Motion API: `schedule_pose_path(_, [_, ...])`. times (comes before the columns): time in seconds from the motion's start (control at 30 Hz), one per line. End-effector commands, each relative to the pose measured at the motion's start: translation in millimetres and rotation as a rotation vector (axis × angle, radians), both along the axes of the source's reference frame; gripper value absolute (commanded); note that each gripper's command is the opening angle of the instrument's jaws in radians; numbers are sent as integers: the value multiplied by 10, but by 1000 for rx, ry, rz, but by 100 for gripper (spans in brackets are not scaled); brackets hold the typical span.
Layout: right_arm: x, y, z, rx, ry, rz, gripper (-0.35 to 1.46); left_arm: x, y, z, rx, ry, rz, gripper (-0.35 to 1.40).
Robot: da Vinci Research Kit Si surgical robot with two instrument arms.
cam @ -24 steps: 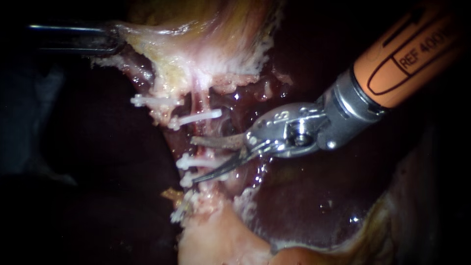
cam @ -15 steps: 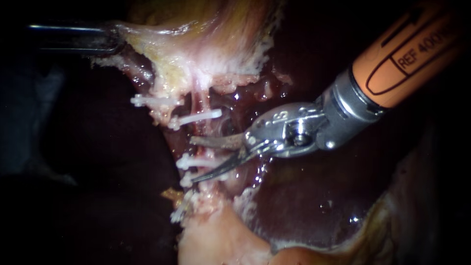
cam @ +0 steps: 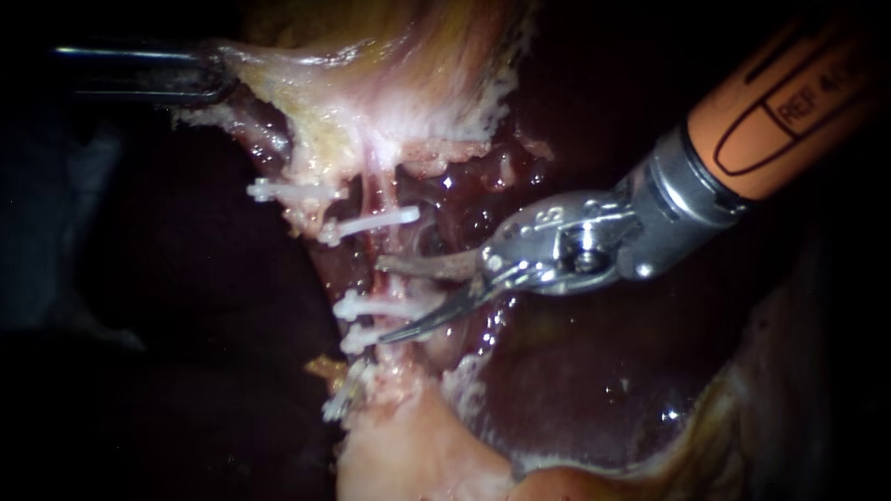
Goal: Go to the cutting position right tube
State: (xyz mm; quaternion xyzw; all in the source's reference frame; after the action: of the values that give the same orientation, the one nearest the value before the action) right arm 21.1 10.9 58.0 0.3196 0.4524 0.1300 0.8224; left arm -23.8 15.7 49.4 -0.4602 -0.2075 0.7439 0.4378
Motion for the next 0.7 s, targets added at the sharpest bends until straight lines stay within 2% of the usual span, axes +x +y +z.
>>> schedule_pose_path(0.03, [-2,1,1,0,1,0,84,0,0,0,0,0,0,-35])
schedule_pose_path(0.43, [-20,4,8,-1,3,-5,84,1,0,0,0,0,1,-35])
schedule_pose_path(0.7, [-22,6,24,-7,2,-4,88,1,0,0,0,0,1,-35])
